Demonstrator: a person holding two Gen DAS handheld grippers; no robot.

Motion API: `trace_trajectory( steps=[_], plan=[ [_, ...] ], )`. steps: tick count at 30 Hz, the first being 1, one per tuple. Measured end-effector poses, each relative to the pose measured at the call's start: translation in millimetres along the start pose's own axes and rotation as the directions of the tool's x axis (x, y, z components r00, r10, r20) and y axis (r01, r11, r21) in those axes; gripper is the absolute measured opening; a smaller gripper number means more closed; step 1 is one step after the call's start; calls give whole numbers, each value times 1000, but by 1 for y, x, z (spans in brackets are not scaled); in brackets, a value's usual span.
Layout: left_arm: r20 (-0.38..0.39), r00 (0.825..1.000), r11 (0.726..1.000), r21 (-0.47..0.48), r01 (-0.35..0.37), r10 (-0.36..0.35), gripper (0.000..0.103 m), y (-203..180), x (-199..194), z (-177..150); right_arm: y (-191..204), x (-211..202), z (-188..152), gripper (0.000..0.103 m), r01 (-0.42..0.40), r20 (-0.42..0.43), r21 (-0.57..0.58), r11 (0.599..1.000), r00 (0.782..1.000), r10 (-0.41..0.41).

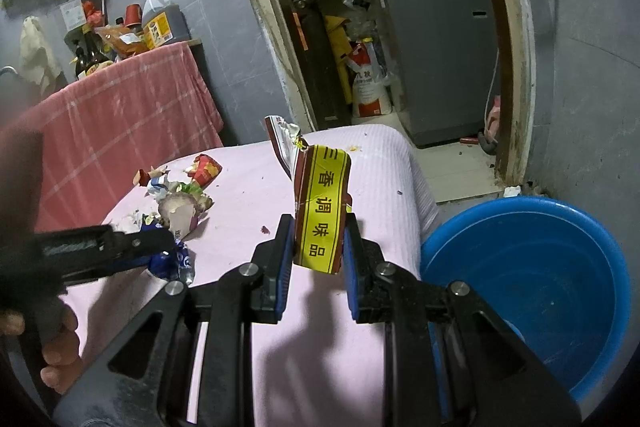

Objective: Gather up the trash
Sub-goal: 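Lift the yellow packet with the right tool while the left tool lifts the blue bag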

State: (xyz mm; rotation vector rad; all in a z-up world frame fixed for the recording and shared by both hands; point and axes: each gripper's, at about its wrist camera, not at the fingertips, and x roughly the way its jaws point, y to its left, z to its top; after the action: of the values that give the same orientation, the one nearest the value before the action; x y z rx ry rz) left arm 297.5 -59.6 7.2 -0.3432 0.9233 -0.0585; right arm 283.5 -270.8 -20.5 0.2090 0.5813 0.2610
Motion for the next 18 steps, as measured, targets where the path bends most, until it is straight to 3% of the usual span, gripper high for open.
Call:
trace_trajectory(
  steps=[3,7,9,10,11,18],
  plan=[
    [-10,999,999,20,-37,38,48,-4,4,0,-4,-1,-1,23,-4,-3,10,1000,1000,4],
    [-14,995,992,85,-97,98,29,-12,14,-4,-5,-4,0,23,-6,6,17,1000,1000,6],
    [-16,998,994,91,-64,66,19,-12,14,-7,-5,-6,-1,23,-8,10,18,1000,1000,7],
    [-25,999,995,91,-35,38,7,-11,14,-9,-5,-6,-1,23,-8,11,16,1000,1000,8],
    [-35,999,996,88,-14,17,2,-9,15,-13,-4,-6,-1,23,-8,10,14,1000,1000,8],
    [16,998,990,122,66,-69,1,-1,-1,-27,-1,-9,-4,23,-19,14,-1,1000,1000,19]
  ],
)
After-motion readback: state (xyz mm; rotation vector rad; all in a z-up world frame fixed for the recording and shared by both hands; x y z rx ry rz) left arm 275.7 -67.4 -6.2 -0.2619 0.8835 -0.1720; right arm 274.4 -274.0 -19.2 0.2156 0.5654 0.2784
